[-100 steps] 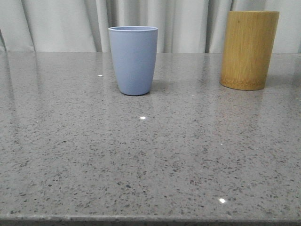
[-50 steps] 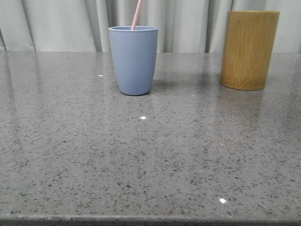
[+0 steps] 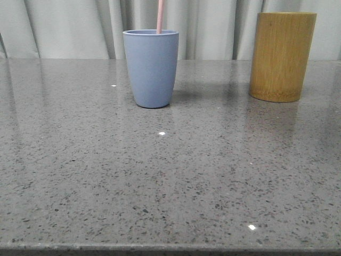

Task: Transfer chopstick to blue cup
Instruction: 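Move the pink stick over the blue cup and lower it in, then open the right gripper and withdraw it from the blue cup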

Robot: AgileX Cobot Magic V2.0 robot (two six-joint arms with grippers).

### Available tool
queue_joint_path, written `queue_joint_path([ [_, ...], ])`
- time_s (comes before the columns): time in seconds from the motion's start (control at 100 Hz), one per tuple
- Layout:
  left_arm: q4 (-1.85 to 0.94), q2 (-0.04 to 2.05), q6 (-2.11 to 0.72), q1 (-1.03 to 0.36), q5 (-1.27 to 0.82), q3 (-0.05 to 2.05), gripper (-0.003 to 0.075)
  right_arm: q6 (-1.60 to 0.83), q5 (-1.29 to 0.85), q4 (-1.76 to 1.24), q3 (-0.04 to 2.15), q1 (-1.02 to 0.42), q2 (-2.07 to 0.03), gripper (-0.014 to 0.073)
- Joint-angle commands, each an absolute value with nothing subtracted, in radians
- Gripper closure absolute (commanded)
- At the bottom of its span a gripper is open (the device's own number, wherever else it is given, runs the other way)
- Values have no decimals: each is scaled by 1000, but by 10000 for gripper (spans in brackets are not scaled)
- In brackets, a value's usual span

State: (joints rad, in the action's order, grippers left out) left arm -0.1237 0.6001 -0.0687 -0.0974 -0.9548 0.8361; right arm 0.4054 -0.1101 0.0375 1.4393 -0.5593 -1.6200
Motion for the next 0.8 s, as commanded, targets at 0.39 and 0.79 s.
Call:
queue_joint_path([
  [0.39, -131, 603, -56, -94, -893, 862, 194, 400, -244, 148, 1478, -477, -1397, 149],
  [0.79, -131, 603, -56, -94, -893, 862, 194, 400, -753, 335, 1475, -358, -1162, 149],
])
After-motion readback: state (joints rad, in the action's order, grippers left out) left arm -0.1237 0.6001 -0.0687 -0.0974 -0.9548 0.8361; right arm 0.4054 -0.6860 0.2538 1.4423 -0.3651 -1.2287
